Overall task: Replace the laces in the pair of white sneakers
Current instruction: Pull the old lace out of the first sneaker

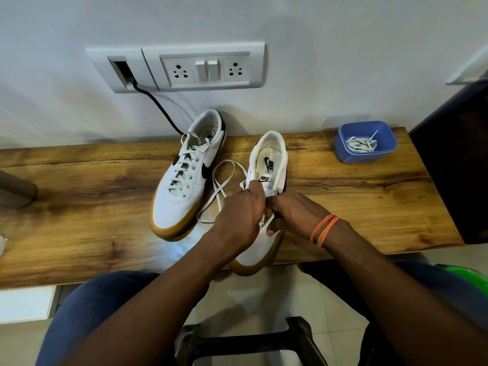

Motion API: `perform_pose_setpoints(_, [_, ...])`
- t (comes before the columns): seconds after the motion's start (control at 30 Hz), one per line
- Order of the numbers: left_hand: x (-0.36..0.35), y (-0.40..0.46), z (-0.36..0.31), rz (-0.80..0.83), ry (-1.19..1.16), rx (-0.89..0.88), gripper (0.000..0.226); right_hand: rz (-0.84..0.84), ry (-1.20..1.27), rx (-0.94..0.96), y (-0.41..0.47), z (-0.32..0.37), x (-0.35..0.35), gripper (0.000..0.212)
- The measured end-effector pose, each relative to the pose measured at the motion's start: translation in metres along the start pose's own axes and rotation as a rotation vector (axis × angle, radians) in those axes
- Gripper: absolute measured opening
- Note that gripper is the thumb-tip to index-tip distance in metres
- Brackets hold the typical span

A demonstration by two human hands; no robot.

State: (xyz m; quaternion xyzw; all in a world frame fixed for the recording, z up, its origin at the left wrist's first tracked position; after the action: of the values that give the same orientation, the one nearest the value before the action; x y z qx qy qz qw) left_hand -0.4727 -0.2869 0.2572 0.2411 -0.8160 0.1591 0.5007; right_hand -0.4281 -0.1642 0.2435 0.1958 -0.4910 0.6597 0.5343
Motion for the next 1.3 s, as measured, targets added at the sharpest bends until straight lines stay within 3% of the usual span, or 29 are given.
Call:
perform_pose_setpoints(0.3, [-0.002,-0.001,0.004,-0.042,-0.057,0.066,0.031,0.052,-0.092,0.012,0.005,0.004,0.002,0.039])
perform_pose_setpoints(0.53, [-0.002,0.000,0.000,-0.082,0.044,0.072,0.030,0.060,-0.134,0.050,0.006,0.004,0.002,0.026])
perform_pose_setpoints(0.63, [0.016,0.004,0.000,-0.248,0.219,0.003,0.016,0.065,-0.119,0.042,0.006,0.002,0.002,0.033])
perform_pose_setpoints(0.7, [0.034,0.006,0.010,-0.452,0.143,-0.014,0.021,0.075,-0.098,0.029,0.007,0.000,0.000,0.034])
perform_pose_setpoints(0.73, [0.038,0.005,0.017,-0.474,0.035,0.011,0.019,0.080,-0.086,0.019,0.006,-0.002,0.000,0.033])
perform_pose_setpoints(0.87, [0.027,0.005,0.032,-0.321,-0.346,0.218,0.026,0.072,0.075,-0.012,0.000,-0.001,0.009,0.037])
perform_pose_setpoints(0.97, [0.028,0.010,0.030,-0.286,-0.295,0.217,0.025,0.036,0.580,-0.135,-0.003,0.007,0.023,0.034])
perform_pose_setpoints(1.03, [0.026,0.015,0.028,-0.222,-0.467,0.160,0.025,-0.014,0.784,-0.160,-0.001,0.007,0.030,0.025])
perform_pose_setpoints(1.17, [0.016,0.012,0.026,-0.083,-0.569,0.087,0.037,-0.046,0.763,-0.099,-0.001,0.003,0.035,0.010])
perform_pose_setpoints(1.3, [0.029,0.014,0.034,0.002,-0.494,0.100,0.040,-0.286,0.379,-0.121,0.003,-0.024,0.048,0.002])
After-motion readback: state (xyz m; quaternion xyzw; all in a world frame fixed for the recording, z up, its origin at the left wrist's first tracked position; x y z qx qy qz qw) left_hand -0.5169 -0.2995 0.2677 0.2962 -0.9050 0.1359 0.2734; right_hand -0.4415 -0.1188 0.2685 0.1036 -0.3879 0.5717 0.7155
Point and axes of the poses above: each hand's wrist, its own y-axis towards the middle knuckle, its own x-axis out of the back of the hand, z = x × y, the point moved 3 cm from there along y, towards the middle knuckle, and after that the axes turned 7 degrees about -x, right-handed, at the moved point
